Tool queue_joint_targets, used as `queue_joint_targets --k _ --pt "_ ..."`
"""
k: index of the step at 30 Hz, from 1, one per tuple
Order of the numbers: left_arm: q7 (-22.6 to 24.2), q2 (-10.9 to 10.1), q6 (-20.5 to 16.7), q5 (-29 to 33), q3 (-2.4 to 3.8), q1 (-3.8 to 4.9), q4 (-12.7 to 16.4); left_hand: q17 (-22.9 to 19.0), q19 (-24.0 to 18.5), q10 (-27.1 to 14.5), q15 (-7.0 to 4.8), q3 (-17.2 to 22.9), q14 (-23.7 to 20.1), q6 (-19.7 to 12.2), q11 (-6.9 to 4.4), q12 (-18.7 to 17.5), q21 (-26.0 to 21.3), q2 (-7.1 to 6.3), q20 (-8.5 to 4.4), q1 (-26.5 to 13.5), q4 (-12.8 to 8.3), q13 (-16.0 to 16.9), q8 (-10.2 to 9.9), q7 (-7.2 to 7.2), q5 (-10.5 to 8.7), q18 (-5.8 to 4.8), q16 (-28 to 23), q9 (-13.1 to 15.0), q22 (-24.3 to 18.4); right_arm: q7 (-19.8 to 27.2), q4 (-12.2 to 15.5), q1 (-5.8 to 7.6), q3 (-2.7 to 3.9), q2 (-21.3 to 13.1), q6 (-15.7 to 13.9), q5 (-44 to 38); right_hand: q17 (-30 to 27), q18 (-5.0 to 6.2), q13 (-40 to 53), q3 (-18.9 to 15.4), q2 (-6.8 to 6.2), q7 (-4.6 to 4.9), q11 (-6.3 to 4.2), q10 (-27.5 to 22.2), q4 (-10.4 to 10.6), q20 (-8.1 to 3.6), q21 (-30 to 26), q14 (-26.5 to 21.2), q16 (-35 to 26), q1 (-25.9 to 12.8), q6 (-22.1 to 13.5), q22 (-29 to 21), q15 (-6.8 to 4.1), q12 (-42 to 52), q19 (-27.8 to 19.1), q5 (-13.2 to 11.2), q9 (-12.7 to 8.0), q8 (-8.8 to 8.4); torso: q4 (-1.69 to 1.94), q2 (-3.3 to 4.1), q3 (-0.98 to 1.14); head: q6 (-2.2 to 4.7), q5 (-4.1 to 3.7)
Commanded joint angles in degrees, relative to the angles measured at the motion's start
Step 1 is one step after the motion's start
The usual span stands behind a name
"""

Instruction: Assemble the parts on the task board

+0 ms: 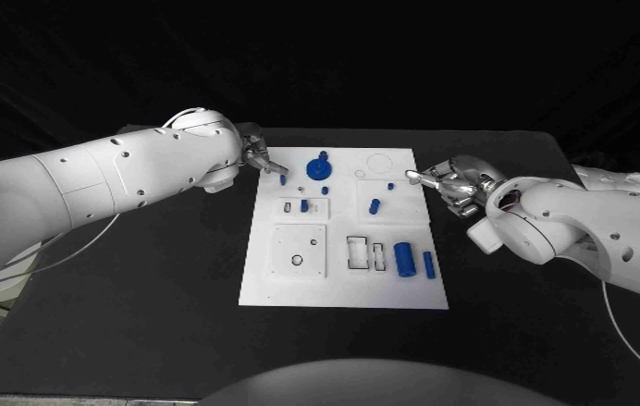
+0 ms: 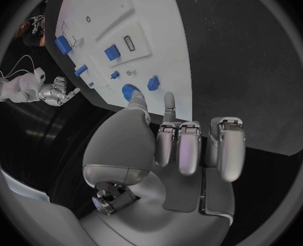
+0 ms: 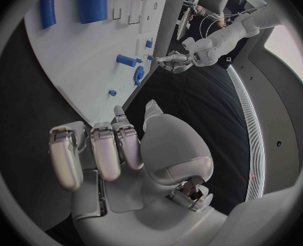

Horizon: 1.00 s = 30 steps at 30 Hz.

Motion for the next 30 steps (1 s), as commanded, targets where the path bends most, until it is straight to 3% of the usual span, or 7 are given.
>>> queue_joint_targets --k 1,5,17,23,30 --pt "-0.56 0.65 2.45 -0.07 -0.14 0.05 -0.59 15.06 5.92 6.06 -0.05 -0.54 5.97 0.34 0.41 0.14 0.14 0.81 -0.06 -2.01 -0.04 15.09 -0.20 -0.04 -0.25 -0.43 0.15 -0.10 15.10 -0.25 -0.03 -0.04 -0.01 0.03 0.98 -0.29 15.07 -0.39 15.07 -0.25 0.59 0.60 0.53 5.95 0.04 0.59 0.26 5.98 0.23 0.17 -0.28 15.10 0.37 0.22 6.00 0.41 0.07 0.32 0.07 0.00 0.03 0.11 -0.02" --pt "-0.16 1.51 2.72 0.42 -0.32 0.02 -1.64 15.06 5.92 6.06 -0.03 -1.47 5.97 0.71 0.26 0.14 0.14 2.12 -0.06 -4.41 -0.05 15.09 -0.27 -0.19 -0.24 -0.43 0.15 -0.32 15.10 -0.24 -0.03 -0.04 -0.01 0.11 1.05 -0.30 15.07 -0.39 15.07 -0.26 0.59 0.60 0.53 5.95 0.04 0.59 0.26 5.98 0.23 0.16 -0.28 15.10 0.37 0.22 6.00 0.41 0.07 0.32 -0.04 0.00 0.01 0.20 0.07" --pt "0.76 3.07 3.38 1.39 -0.39 -0.07 -3.53 15.06 5.92 6.06 -0.02 -1.79 5.97 1.25 0.13 0.14 0.14 3.13 -0.03 -4.91 -0.12 15.09 -0.31 -0.33 -0.22 -0.43 0.15 -0.57 15.10 -0.30 -0.11 -0.05 -0.01 0.11 1.17 -0.30 15.07 -0.39 15.07 -0.26 0.59 0.60 0.53 5.95 0.04 0.59 0.26 5.98 0.23 0.16 -0.28 15.10 0.37 0.22 6.00 0.41 0.07 0.32 -0.01 0.03 0.00 0.44 -0.20" --pt "0.60 3.90 5.26 1.78 -0.40 -0.12 -4.63 15.06 5.92 6.06 -0.20 -1.63 5.97 1.30 0.19 0.14 0.14 4.74 -0.06 -2.39 -0.46 15.09 -0.78 -0.32 -0.22 -0.43 0.15 -1.11 15.10 -0.34 -0.16 -0.06 -0.01 0.22 1.38 -0.30 15.07 -0.39 15.07 -0.26 0.59 0.60 0.53 5.95 0.04 0.59 0.26 5.98 0.23 0.16 -0.28 15.10 0.37 0.22 6.00 0.41 0.07 0.32 -0.02 0.06 -0.01 0.42 -0.06" --pt "1.04 4.41 6.81 2.99 -0.40 -0.16 -5.12 15.06 5.92 6.06 -0.24 -2.20 5.97 1.00 0.37 0.14 0.14 4.84 -0.07 0.17 -0.50 15.09 -1.10 -0.12 -0.25 -0.43 0.15 -1.42 15.10 -0.65 -0.21 -0.09 -0.01 0.30 1.83 -0.30 15.07 -0.39 15.07 -0.33 0.65 0.60 0.54 5.95 0.11 0.60 0.26 5.98 0.23 0.11 -0.29 15.10 0.37 0.22 6.00 0.42 0.07 0.32 0.01 0.07 0.00 0.30 -0.06"
